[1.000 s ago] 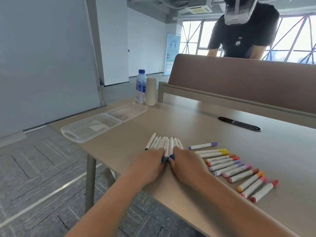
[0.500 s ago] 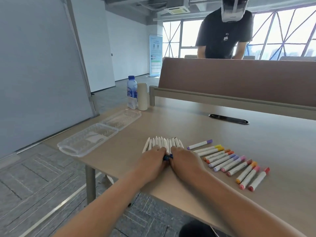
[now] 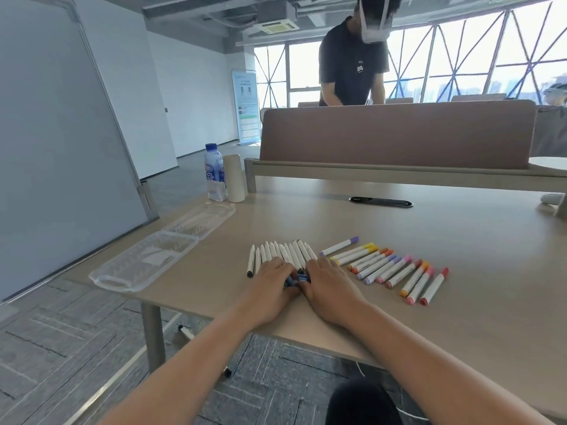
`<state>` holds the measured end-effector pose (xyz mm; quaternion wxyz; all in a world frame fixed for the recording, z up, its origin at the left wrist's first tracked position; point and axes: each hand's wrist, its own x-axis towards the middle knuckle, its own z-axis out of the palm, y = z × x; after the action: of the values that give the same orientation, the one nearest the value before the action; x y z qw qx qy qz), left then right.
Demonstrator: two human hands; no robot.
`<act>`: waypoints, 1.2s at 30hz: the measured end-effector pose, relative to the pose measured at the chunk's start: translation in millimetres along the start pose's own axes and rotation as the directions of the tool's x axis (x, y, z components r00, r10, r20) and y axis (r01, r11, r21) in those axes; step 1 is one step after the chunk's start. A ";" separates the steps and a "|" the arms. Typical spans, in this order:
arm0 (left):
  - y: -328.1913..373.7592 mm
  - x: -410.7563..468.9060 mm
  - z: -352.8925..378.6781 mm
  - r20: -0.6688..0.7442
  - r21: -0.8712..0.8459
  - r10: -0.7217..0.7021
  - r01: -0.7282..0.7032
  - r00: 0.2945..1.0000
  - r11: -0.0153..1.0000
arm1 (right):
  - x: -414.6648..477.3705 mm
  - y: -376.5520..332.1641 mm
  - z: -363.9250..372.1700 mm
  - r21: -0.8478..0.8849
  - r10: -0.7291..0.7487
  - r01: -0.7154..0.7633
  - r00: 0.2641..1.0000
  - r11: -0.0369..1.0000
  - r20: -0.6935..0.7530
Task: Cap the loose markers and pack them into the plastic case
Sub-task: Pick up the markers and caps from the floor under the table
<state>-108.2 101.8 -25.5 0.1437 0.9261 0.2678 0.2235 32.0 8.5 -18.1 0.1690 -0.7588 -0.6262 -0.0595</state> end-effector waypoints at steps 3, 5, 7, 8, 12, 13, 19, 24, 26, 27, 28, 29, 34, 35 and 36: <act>-1.9 -0.2 0.8 -0.008 -0.005 0.014 -0.014 1.000 1.000 | -1.3 1.4 1.9 0.090 0.040 -0.039 0.999 0.995 -0.004; -1.1 -1.4 -1.1 -0.025 -0.026 0.022 -0.023 0.999 0.999 | -1.7 2.6 1.6 0.126 0.055 -0.053 0.998 0.991 -0.009; -0.2 -2.1 -3.1 -0.032 -0.029 0.033 -0.034 0.999 0.999 | -3.2 2.7 0.2 0.151 0.058 -0.055 0.998 0.987 -0.014; 0.6 -2.4 -4.0 -0.030 -0.028 0.035 -0.035 0.999 0.999 | -4.1 2.5 -0.6 0.158 0.059 -0.055 0.998 0.986 -0.016; 2.6 -3.3 -4.1 -0.020 0.001 0.010 -0.010 1.000 1.000 | -8.2 2.7 -1.8 0.191 0.077 -0.071 0.997 0.979 -0.025; 2.9 -3.5 -4.0 -0.018 0.008 0.009 -0.009 1.000 1.000 | -9.3 2.8 -1.6 0.208 0.086 -0.077 0.996 0.975 -0.032; 5.7 -4.7 -5.5 -0.023 0.010 0.049 -0.049 0.999 0.999 | -15.4 3.4 -1.1 0.262 0.107 -0.092 0.993 0.961 -0.045; 2.5 -3.4 0.5 -0.059 0.044 0.066 -0.064 0.996 0.997 | -14.9 2.8 -2.2 0.302 0.148 -0.133 0.989 0.944 -0.027; -0.4 -1.9 3.6 -0.083 0.065 0.075 -0.070 0.994 0.995 | -13.2 2.1 -2.8 0.332 0.172 -0.159 0.985 0.930 -0.008; -1.4 -1.5 4.4 -0.091 0.066 0.075 -0.069 0.993 0.995 | -12.2 1.7 -3.3 0.355 0.186 -0.173 0.983 0.919 -0.001; -1.7 -1.6 4.7 -0.098 0.067 0.075 -0.069 0.992 0.995 | -11.1 1.6 -3.4 0.382 0.202 -0.189 0.979 0.905 0.005; -2.2 -1.5 5.2 -0.105 0.069 0.075 -0.068 0.992 0.995 | -10.0 2.0 -3.2 0.408 0.222 -0.206 0.975 0.889 0.007; -0.4 -2.7 4.6 -0.129 0.082 0.071 -0.061 0.989 0.995 | -4.7 5.3 -4.2 0.477 0.284 -0.257 0.959 0.841 0.016; -0.1 -2.8 4.3 -0.136 0.083 0.071 -0.060 0.988 0.995 | -4.1 5.9 -5.3 0.488 0.289 -0.259 0.957 0.834 0.014; 0.7 -3.2 3.7 -0.145 0.084 0.070 -0.059 0.987 0.995 | -3.8 6.5 -6.2 0.498 0.293 -0.260 0.956 0.827 0.012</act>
<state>-108.4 98.8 -29.5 0.0793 0.9202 0.2563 0.2851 38.3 1.9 -14.7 0.3843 -0.7705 -0.4981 0.1031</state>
